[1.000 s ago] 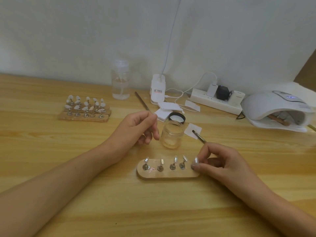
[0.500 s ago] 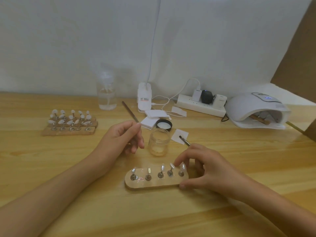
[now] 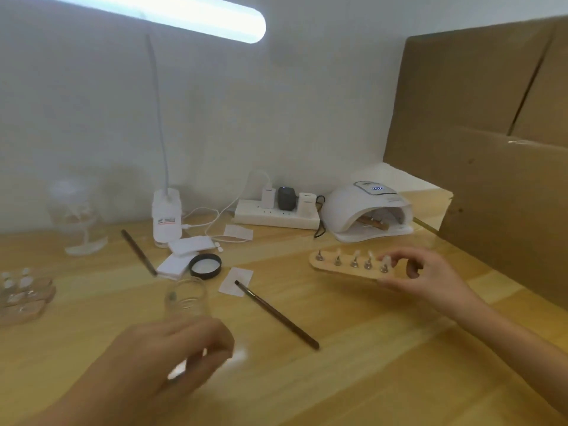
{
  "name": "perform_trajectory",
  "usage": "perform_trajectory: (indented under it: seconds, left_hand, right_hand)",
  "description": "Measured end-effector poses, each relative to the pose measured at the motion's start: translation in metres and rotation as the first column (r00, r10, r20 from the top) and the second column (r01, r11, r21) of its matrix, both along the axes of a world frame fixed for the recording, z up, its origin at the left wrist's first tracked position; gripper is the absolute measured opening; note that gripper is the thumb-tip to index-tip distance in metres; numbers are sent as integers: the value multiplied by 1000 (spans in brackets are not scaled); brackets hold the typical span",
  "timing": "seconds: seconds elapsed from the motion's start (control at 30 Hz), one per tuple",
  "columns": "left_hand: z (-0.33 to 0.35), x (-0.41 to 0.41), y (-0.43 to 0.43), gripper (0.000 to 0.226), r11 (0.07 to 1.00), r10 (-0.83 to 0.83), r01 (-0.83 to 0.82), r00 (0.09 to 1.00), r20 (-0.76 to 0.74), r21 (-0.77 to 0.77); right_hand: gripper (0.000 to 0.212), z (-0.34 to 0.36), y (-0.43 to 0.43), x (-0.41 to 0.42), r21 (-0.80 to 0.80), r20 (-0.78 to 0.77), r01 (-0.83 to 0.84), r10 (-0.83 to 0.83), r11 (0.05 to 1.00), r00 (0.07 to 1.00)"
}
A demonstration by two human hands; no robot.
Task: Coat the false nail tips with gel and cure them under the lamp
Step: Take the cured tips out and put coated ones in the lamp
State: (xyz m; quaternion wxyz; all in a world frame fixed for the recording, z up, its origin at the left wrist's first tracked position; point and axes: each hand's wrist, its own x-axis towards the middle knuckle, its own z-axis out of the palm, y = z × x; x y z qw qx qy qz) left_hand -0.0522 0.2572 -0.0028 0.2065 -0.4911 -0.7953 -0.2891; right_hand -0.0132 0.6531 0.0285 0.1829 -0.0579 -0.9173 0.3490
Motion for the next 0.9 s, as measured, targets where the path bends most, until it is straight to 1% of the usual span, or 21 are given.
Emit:
perform_trajectory:
  seconds: [0.03, 0.07, 0.1, 0.13, 0.17, 0.23, 0.27, 0.3, 0.37, 0.4, 0.47, 0.5, 0.53, 0.57, 0.63, 0.67, 0.7, 0.77, 0.8, 0.9]
  left_hand:
    - [3, 2, 15, 24, 990, -54, 41, 994, -91, -138]
    - [4, 2, 30, 23, 966, -107, 69, 984, -142, -250]
    - [5, 1, 45, 24, 940, -146, 86, 976, -160, -331]
    - [9, 0, 63, 27, 923, -153, 86, 976, -152, -375]
    - [14, -1, 81, 32, 916, -137, 82, 984, -114, -393]
    - [22, -13, 117, 46, 930, -59, 54, 998, -3, -364]
    - [20, -22, 134, 51, 924, -10, 38, 997, 77, -381]
    - [17, -31, 150, 54, 907, 25, 28, 992, 120, -420]
    - [14, -49, 178, 53, 853, 57, 0, 994, 93, -522]
    - [12, -57, 187, 54, 819, 63, -1, 994, 88, -573]
    - [9, -71, 199, 56, 773, 74, 4, 993, 96, -635]
    - [5, -76, 201, 56, 773, 76, 4, 992, 98, -635]
    - [1, -79, 203, 57, 784, 77, 1, 992, 99, -621]
    - [-3, -81, 204, 57, 799, 77, -3, 992, 97, -601]
    - [-9, -81, 205, 57, 815, 84, -15, 992, 92, -579]
    - [-12, -81, 205, 57, 819, 87, -19, 992, 91, -573]
    - [-13, -81, 205, 57, 826, 88, -19, 992, 95, -564]
    - [-14, -82, 204, 56, 835, 92, -15, 989, 113, -550]
    - [-14, -81, 203, 56, 839, 95, -13, 988, 123, -543]
    - [-15, -81, 203, 55, 849, 97, -6, 985, 144, -528]
  right_hand:
    - [37, -3, 14, -6, 5, 5, 32, -32, 999, 999]
    - [35, -6, 26, -13, 15, 13, 54, -55, 998, 998]
    - [33, -10, 35, -20, 24, 20, 76, -76, 997, 997]
    - [31, -15, 42, -27, 27, 22, 96, -96, 995, 995]
    - [29, -19, 48, -35, 23, 22, 110, -111, 994, 994]
    - [30, -27, 55, -50, 5, 18, 123, -124, 992, 992]
    - [30, -30, 57, -57, 1, 20, 126, -125, 992, 992]
    - [30, -32, 58, -64, 3, 27, 130, -130, 992, 991]
    - [30, -33, 62, -72, 14, 67, 137, -138, 990, 988]
    - [33, -31, 66, -73, 21, 111, 126, -127, 992, 986]
    - [41, -21, 78, -72, 38, 250, 70, -78, 997, 965]
    - [44, -17, 86, -72, 34, 305, 36, -45, 999, 951]
    - [44, -13, 96, -73, 19, 318, 23, -28, 1000, 948]
    - [41, -10, 106, -76, 3, 287, 61, -60, 998, 956]
    - [31, -10, 117, -87, -11, 170, 229, -223, 973, 960]
    - [30, -12, 119, -93, 8, 145, 281, -279, 960, 949]
    - [31, -15, 117, -101, 34, 149, 294, -296, 955, 944]
    - [34, -21, 107, -115, 80, 156, 276, -286, 958, 946]
    - [33, -24, 104, -122, 107, 134, 291, -303, 951, 943]
    - [24, -30, 96, -133, 183, 46, 386, -400, 904, 915]
